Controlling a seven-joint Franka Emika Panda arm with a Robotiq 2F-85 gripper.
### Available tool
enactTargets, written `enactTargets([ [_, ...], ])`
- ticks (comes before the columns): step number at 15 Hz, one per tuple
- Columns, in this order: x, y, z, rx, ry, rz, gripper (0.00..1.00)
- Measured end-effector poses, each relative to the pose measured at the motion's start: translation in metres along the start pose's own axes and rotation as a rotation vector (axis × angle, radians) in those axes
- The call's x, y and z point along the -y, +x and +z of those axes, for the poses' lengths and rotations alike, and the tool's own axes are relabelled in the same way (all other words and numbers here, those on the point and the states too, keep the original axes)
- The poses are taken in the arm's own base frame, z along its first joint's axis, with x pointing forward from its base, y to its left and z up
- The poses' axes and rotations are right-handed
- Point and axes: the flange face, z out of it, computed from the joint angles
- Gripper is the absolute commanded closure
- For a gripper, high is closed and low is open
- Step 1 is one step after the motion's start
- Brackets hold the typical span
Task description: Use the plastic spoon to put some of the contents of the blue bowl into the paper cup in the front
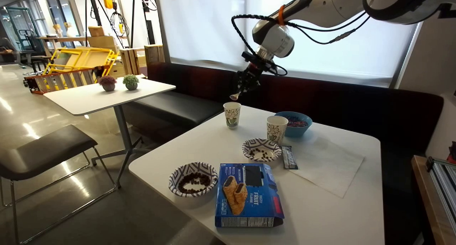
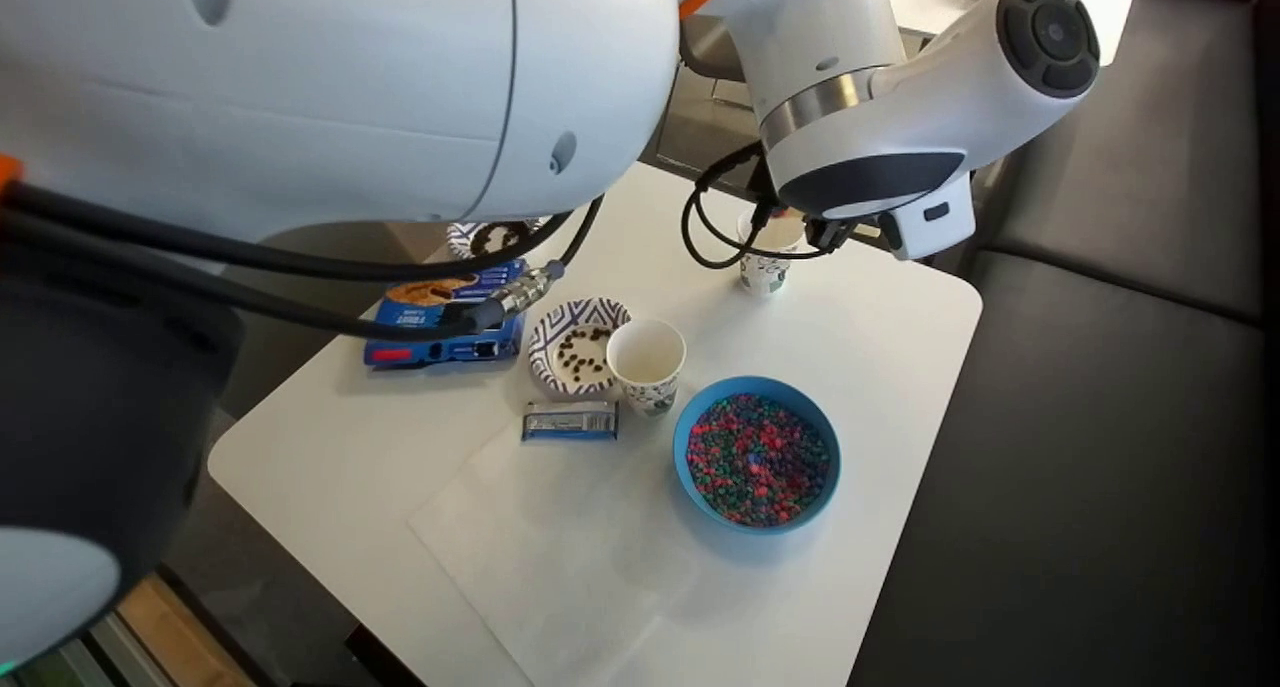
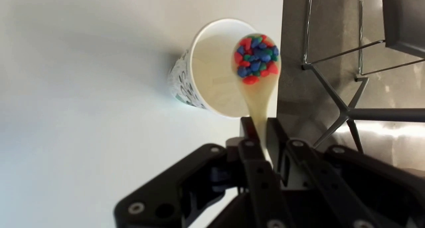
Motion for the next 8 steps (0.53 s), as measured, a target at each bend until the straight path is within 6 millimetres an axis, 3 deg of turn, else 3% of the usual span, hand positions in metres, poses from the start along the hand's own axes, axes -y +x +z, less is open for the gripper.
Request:
enactTargets([
  [8,-0.015,0.002,0.009,0.084,0.053,-0.051,0.97],
])
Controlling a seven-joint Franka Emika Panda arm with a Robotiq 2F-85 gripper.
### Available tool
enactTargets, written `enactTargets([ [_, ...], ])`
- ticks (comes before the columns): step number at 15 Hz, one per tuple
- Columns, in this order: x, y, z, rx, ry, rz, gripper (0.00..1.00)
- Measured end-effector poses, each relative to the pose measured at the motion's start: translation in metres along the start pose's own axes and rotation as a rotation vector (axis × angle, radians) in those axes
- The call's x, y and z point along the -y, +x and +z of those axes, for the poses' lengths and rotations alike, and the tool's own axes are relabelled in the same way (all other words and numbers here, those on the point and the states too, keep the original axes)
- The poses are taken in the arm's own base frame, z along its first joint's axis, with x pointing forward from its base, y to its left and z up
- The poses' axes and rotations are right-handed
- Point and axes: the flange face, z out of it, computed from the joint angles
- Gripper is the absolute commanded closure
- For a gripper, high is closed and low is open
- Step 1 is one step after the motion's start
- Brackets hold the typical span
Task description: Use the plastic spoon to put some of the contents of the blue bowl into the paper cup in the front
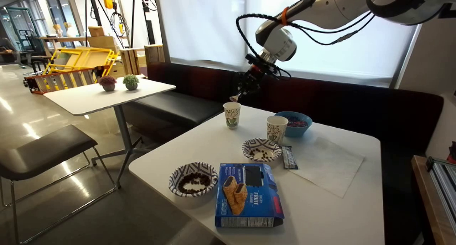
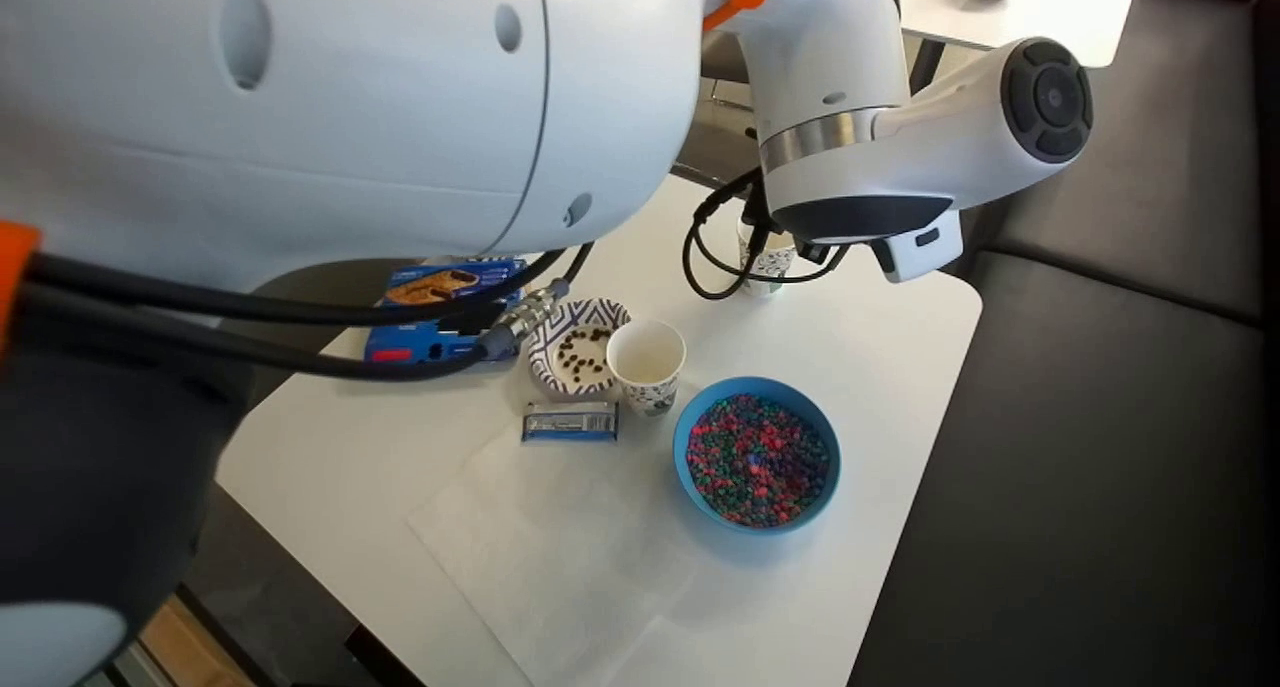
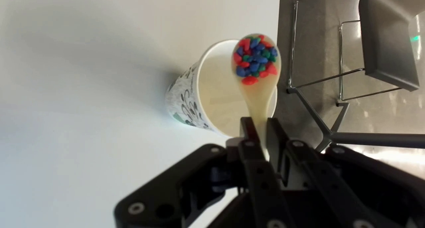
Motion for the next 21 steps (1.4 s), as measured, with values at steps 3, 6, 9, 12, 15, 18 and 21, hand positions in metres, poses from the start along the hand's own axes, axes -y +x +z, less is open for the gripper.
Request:
enactTargets([
  [3,-0.0010,0.0003,0.0002,0.017,0.028,-0.013,0.97],
  [6,-0.0014,0.0021,-0.0002,0.007,0.053,-0.042,0.86],
  [9,-0.0028,0.0018,0.0013,0.010,0.054,-0.049,0.86],
  [12,-0.0027,0.0018,0.0013,0.010,0.054,-0.050,0.86],
  [15,-0.0028,0.0018,0.0013,0.010,0.054,-0.051,0.97],
  [18,-0.0025,0.0020,0.0009,0.010,0.055,-0.051,0.97],
  [21,-0.0022,0.0024,0.0004,0.009,0.056,-0.052,0.97],
])
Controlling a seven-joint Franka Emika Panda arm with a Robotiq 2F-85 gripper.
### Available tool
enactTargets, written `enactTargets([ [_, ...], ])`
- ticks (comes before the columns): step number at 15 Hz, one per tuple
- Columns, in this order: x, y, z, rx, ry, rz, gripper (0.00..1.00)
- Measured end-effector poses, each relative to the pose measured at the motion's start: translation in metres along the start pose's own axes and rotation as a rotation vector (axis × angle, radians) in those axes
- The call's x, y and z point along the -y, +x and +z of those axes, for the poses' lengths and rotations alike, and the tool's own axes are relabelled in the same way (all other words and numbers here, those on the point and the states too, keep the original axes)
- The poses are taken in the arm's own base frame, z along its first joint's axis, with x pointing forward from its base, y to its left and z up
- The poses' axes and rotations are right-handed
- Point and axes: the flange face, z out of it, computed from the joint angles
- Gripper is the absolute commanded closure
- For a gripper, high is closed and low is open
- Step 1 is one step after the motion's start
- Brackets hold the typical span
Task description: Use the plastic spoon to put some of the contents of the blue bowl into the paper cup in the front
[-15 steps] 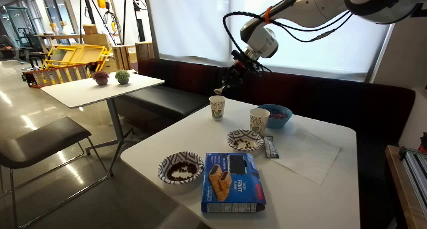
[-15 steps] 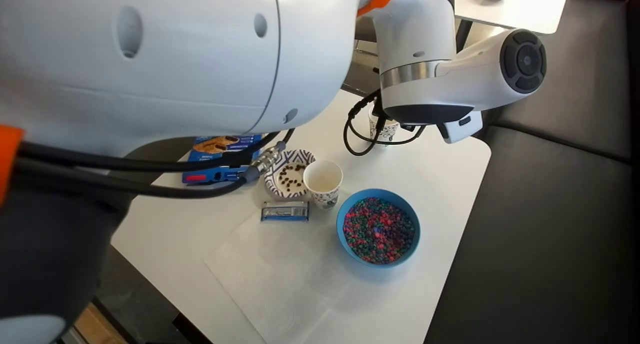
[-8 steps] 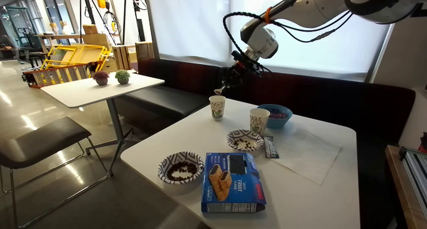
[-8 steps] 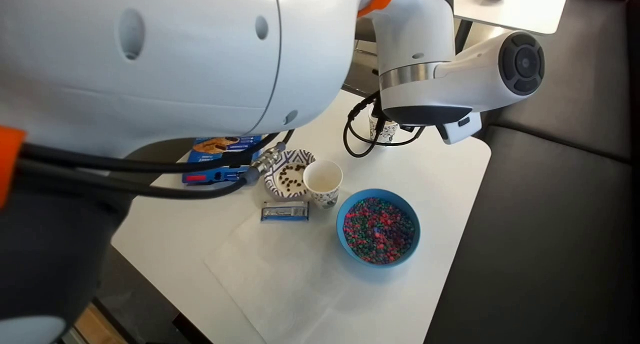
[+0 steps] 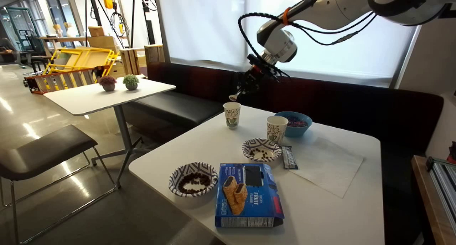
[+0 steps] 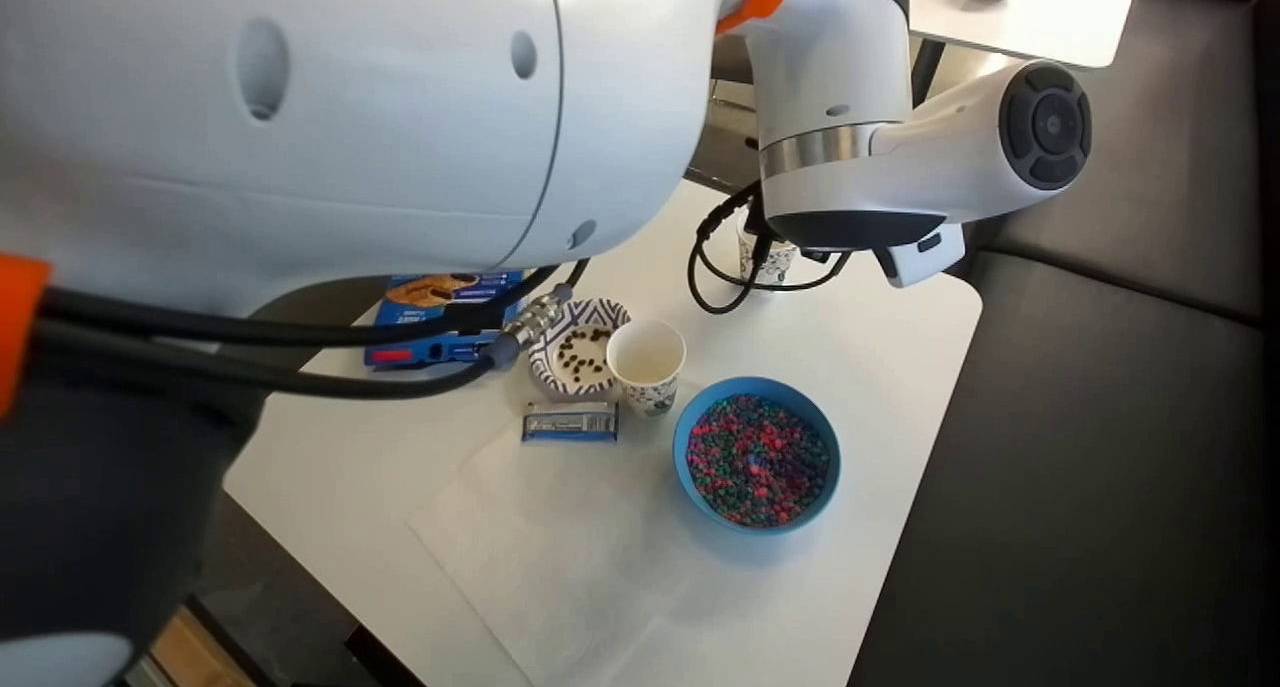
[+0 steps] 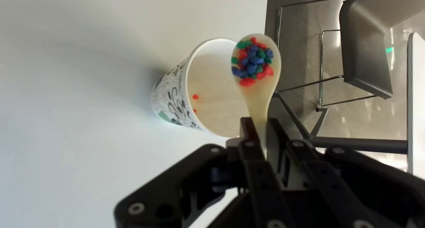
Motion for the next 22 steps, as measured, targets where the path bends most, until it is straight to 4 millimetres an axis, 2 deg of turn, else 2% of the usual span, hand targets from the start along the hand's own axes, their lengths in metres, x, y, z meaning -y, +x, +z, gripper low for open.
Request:
enactTargets([
  [11,-0.004,0.009,0.002,0.044,0.101,-0.023,0.97],
  [22,-0.010,0.018,0.011,0.059,0.265,-0.119,0.97],
])
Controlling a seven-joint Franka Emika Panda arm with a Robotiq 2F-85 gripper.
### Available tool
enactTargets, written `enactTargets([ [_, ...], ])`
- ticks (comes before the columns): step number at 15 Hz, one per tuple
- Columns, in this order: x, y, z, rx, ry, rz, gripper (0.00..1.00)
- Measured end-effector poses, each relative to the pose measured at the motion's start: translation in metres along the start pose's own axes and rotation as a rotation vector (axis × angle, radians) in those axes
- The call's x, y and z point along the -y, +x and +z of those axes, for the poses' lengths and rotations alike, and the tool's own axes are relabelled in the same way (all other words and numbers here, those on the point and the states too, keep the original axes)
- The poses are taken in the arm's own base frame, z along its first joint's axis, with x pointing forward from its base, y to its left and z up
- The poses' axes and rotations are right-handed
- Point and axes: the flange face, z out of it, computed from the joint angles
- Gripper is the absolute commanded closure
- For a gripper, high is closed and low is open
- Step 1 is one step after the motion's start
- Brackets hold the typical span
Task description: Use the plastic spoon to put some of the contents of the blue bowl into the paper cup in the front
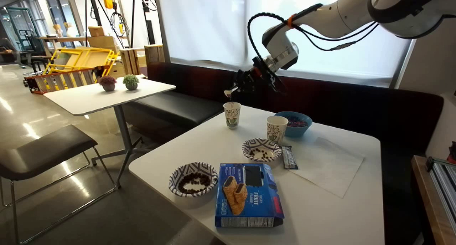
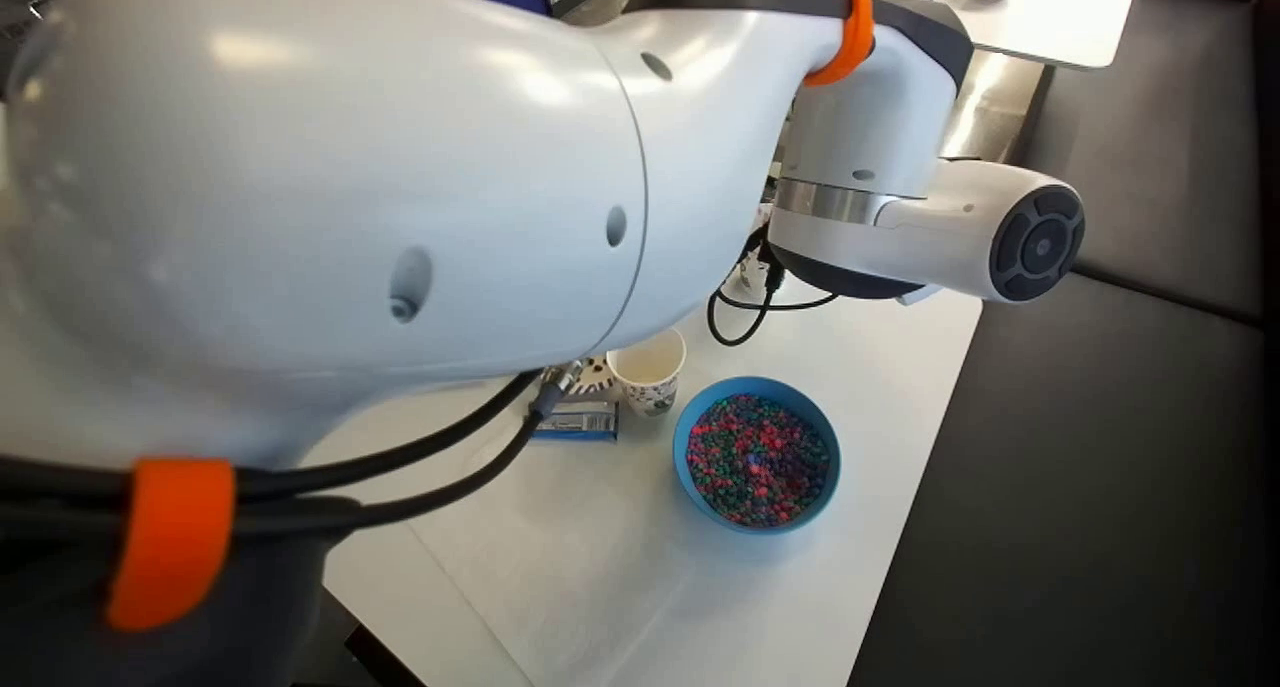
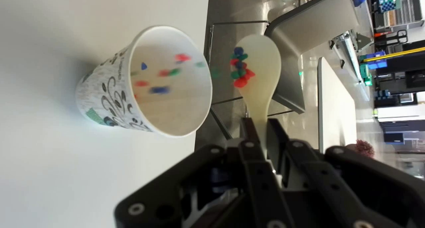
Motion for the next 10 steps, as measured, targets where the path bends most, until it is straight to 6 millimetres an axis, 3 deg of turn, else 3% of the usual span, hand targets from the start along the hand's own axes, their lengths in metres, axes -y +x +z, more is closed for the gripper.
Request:
enactTargets([
  [10,-0.013,0.009,-0.007,0.041,0.119,-0.088,0.97],
])
